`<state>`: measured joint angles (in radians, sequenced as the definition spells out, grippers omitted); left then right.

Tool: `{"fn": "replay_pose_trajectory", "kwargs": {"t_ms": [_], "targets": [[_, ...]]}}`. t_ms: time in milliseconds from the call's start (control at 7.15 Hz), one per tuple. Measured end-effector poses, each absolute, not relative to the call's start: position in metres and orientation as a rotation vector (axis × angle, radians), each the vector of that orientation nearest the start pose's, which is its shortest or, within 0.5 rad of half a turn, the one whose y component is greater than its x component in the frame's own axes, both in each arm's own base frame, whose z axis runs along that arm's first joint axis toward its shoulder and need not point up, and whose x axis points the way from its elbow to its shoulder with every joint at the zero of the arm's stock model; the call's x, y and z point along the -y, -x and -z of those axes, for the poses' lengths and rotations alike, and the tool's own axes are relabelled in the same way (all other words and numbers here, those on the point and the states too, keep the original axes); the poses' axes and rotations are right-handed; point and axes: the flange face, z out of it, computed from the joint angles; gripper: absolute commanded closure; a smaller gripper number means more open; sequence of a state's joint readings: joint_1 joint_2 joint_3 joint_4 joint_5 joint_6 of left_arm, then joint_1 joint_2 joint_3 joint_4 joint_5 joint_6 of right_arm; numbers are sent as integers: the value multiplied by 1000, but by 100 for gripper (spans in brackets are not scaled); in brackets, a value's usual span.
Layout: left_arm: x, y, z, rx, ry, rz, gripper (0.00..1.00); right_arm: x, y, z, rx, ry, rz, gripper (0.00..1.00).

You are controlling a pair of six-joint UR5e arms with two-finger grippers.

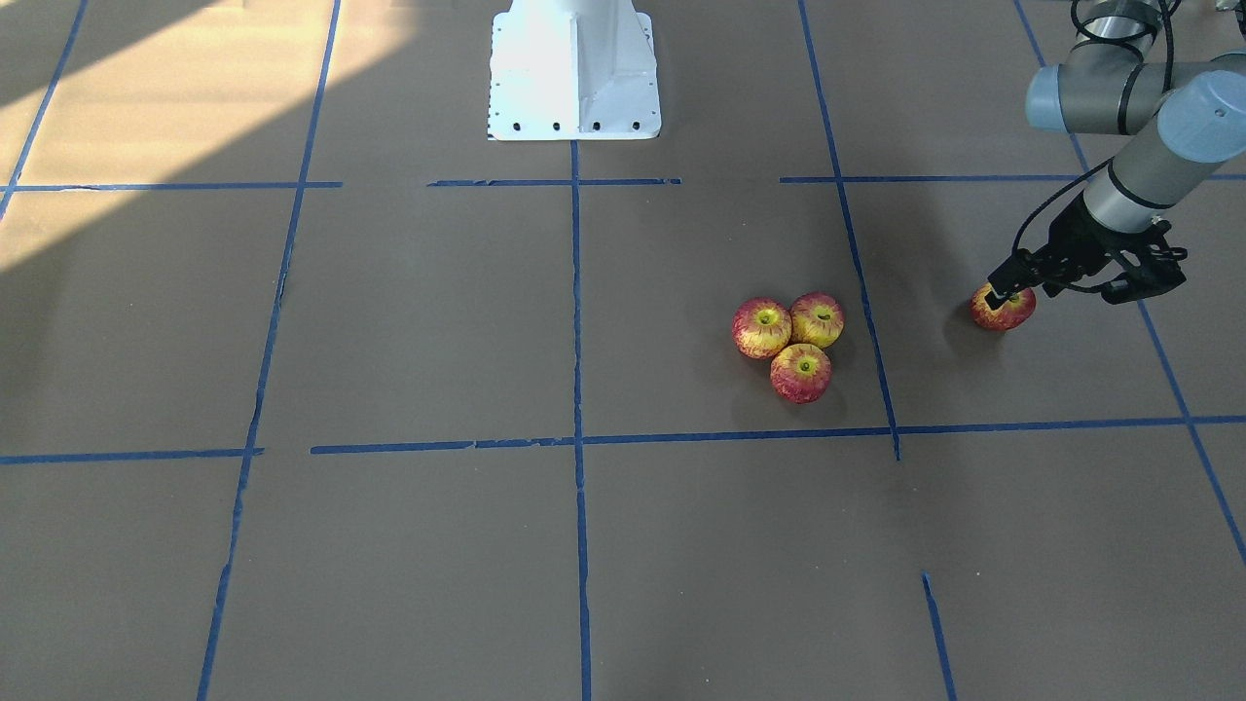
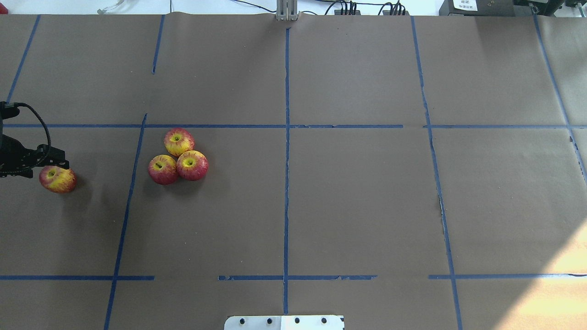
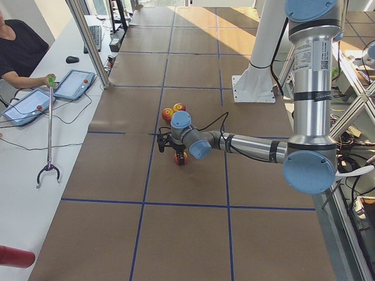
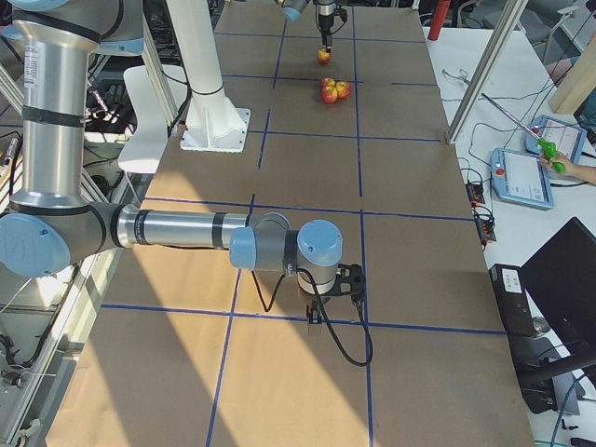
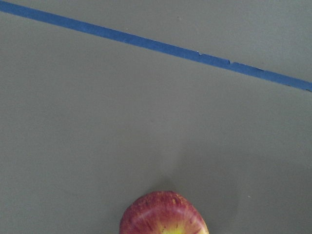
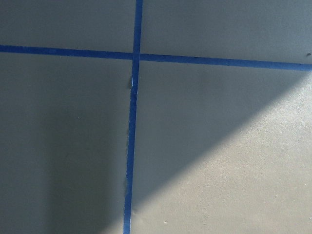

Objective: Stack apples
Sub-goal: 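Lower the left gripper onto the lone apple and close on it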

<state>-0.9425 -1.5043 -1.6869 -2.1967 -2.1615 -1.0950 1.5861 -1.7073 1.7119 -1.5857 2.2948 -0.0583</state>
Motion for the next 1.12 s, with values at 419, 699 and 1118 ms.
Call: {"fn": "replay_pose_trajectory", "kwargs": {"t_ms": [419,699,1118], "targets": [[448,-249,-580,-847,21,219,0,432,-74,-657,724,-16,37,0],[447,-257,-589,-833,30,210,35,432,-74,-657,724,-16,37,0],[446,-258,-591,-827,32,207,100,432,-74,-657,724,-17,37,0]]}}
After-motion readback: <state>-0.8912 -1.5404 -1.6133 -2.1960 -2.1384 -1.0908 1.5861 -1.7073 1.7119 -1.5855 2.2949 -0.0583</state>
